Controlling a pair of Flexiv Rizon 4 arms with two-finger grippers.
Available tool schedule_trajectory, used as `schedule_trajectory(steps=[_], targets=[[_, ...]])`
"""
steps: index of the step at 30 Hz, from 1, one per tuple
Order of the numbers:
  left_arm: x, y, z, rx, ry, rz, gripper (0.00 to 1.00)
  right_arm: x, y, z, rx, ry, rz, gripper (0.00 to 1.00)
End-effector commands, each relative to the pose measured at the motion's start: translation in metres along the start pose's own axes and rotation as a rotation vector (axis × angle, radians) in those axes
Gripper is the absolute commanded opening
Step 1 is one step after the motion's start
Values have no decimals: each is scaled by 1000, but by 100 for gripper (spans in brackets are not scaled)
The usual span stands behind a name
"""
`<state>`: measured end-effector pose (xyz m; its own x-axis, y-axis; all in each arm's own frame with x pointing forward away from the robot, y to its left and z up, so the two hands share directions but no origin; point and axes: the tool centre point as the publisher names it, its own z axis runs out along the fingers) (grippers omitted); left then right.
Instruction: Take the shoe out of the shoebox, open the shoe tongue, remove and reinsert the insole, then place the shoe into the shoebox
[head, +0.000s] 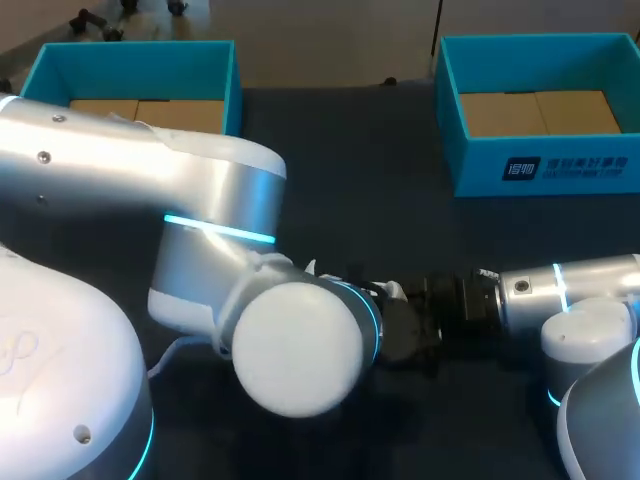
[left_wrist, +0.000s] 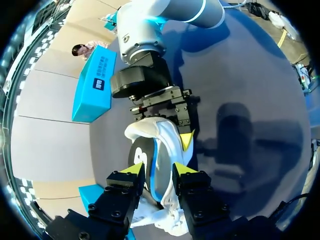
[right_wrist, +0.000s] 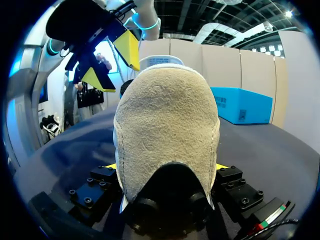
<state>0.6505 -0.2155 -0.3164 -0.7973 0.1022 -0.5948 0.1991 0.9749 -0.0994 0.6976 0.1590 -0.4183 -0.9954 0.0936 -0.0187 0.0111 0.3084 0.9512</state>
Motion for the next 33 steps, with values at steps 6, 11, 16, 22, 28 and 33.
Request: schedule_trajectory(steps=[6, 11, 16, 22, 28, 33], targets=[[4, -5, 3, -31, -81, 19, 39, 1, 1, 1, 4, -1, 0, 0], [2, -4, 9, -44, -115, 25, 41, 1, 1, 1, 4, -1, 0, 0], [0, -4, 13, -50, -131, 27, 39, 1, 1, 1, 4, -1, 0, 0], [-2, -4, 16, -55, -144, 32, 39, 1, 1, 1, 4, -1, 0, 0], [-5, -6, 18, -56, -164, 31, 37, 1, 1, 1, 4, -1, 0, 0], [-7, -4, 21, -65, -176, 23, 34, 1, 1, 1, 4, -1, 0, 0]])
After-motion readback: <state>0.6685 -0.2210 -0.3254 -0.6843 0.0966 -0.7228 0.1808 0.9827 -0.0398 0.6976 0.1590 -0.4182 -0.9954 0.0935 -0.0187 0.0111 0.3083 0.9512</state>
